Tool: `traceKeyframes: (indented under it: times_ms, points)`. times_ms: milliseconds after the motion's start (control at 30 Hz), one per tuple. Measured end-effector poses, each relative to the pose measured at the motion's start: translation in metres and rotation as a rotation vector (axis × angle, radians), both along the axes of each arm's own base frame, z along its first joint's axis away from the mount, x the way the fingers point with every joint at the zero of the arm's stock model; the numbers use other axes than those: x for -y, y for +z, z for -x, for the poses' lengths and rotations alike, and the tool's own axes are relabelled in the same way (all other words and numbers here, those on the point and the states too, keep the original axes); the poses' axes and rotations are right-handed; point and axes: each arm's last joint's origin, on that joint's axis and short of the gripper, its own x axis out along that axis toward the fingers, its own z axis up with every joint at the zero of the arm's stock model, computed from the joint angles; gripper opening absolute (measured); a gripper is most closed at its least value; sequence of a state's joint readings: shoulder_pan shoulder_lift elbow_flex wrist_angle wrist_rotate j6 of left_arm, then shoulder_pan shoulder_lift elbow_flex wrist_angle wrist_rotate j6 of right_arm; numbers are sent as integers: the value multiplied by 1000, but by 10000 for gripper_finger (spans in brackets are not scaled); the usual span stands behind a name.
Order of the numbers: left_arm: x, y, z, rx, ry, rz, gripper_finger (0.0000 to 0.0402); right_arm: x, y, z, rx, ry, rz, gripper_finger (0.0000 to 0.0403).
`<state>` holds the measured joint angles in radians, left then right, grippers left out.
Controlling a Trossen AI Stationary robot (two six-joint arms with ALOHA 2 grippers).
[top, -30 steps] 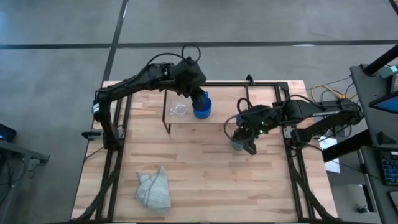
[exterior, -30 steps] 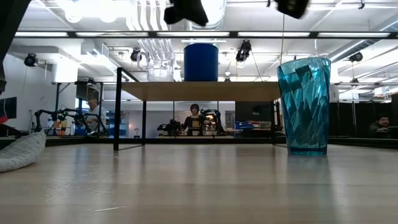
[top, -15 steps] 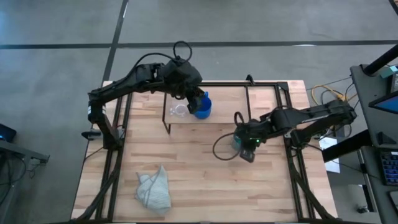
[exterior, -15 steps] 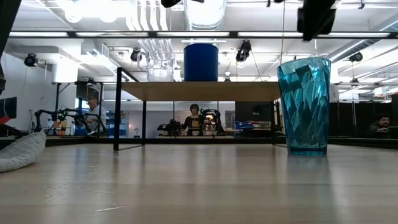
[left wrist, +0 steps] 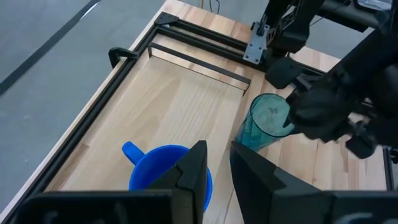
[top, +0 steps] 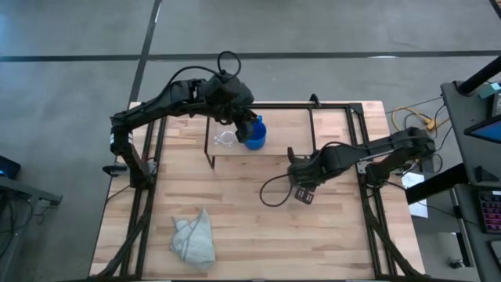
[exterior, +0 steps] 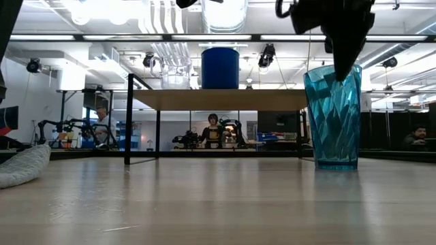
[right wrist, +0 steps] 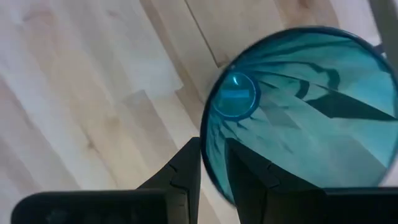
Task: Stack small to large cups/mugs on shelf
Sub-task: Put the green cup on the shelf
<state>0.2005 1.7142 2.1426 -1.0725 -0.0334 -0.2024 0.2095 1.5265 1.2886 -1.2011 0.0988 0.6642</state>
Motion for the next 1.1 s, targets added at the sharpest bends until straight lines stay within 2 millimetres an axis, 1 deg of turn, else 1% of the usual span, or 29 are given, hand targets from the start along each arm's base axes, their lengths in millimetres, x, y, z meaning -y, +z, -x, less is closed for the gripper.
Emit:
traceKeyframes:
  times_ms: [133,200,300,400,533,733,833,900,1000,1100]
  points:
    - [0,0,0,1,0,0,57,-1,-12,-8,-47,10,18,67]
    - [0,1,0,2,0,-1,57,-2,-17,-11,-65,14,19,56]
    - [0,1,0,1,0,-1,57,-3,-15,-14,-60,23,15,20]
    - [0,0,1,-2,-4,-5,57,-4,-6,-16,-30,27,-4,12]
    - [0,0,1,-9,-5,-6,57,-5,21,-15,28,8,-35,10]
    - [0,0,2,-14,-5,-5,57,-2,77,-4,78,-3,-45,10]
    - [0,0,2,-17,-16,-19,57,0,101,4,74,-17,-38,10]
    - [0,0,2,-20,-26,-32,57,1,112,8,75,-21,-39,9]
    - [0,0,1,-19,-27,-33,57,2,126,8,138,-10,-39,9]
    - [0,-2,1,-25,-30,-38,57,4,140,9,201,15,13,9]
